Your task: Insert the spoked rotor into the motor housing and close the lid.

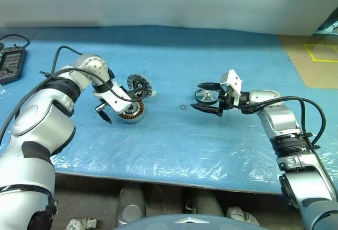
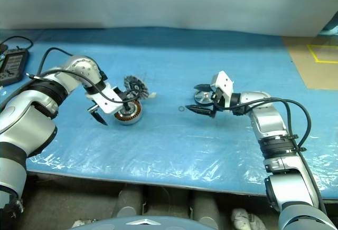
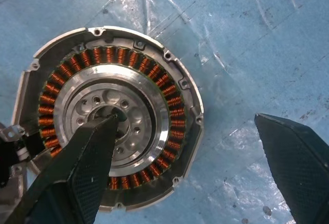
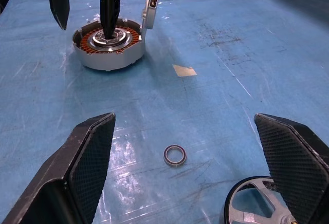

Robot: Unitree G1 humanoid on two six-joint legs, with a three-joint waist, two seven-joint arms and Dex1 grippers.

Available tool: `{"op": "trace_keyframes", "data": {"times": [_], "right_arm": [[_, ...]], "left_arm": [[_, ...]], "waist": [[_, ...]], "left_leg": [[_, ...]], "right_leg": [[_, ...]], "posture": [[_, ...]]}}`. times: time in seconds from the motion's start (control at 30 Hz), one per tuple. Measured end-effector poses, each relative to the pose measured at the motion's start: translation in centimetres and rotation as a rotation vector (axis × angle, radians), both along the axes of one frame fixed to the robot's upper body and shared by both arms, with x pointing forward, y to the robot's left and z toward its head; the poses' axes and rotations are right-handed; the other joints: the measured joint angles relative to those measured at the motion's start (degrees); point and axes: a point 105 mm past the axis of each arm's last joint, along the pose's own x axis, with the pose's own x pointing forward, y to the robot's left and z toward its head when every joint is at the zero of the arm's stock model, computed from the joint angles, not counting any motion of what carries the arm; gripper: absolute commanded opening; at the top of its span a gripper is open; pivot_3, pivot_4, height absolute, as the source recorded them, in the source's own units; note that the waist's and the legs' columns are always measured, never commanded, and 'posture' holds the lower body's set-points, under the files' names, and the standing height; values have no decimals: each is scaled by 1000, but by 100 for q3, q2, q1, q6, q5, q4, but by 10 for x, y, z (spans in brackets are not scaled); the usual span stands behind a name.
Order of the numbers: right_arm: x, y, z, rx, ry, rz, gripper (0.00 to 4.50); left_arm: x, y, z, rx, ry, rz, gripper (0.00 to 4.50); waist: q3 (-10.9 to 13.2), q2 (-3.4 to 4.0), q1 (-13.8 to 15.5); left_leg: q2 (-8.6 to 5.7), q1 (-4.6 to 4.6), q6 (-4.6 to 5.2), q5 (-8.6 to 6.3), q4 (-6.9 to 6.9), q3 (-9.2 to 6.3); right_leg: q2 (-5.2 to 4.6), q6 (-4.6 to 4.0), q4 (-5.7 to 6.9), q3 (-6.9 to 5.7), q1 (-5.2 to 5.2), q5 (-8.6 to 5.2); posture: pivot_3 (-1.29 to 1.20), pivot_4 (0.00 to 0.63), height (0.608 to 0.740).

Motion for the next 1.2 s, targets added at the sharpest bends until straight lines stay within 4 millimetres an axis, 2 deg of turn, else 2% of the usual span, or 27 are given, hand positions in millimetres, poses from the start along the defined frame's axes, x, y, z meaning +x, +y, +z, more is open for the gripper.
{"op": "trace_keyframes", "data": {"times": [0.27,0.5,0.83,0.93,1.03,1.2], "right_arm": [[0,1,0,5,-1,1,4500],[1,2,0,9,-10,-2,4500],[2,4,1,19,-21,-5,4500],[2,4,1,19,-24,-5,4500],[1,5,0,21,-24,-4,4500],[1,9,-2,35,-23,2,4500]], "left_arm": [[1,-2,-6,1,-13,-13,4465],[8,-9,-8,-25,-70,2,2212],[14,-9,-9,-19,-114,17,2143],[16,-12,-7,-53,-100,71,2143],[16,-22,-5,-135,-38,164,2143],[16,-39,0,-173,-5,180,2143]], "waist": [[0,-1,2],[-2,2,-2],[-7,11,15],[-7,10,20],[-6,10,51],[-4,5,136]], "left_leg": [[-1,4,0,0,0,0],[-4,22,0,0,0,0],[-7,37,0,0,1,0],[-8,36,0,0,1,1],[-8,28,1,0,2,1],[-5,-5,20,11,-1,1]], "right_leg": [[-1,0,1,1,2,0],[-6,0,2,4,15,0],[-11,-1,7,6,28,-1],[-11,-1,6,6,28,-1],[-12,-1,0,5,27,-1],[-11,-2,-1,-3,0,-1]], "posture": [[0,150,740],[0,150,740],[0,150,740],[0,150,740],[0,150,740],[0,150,740]]}}
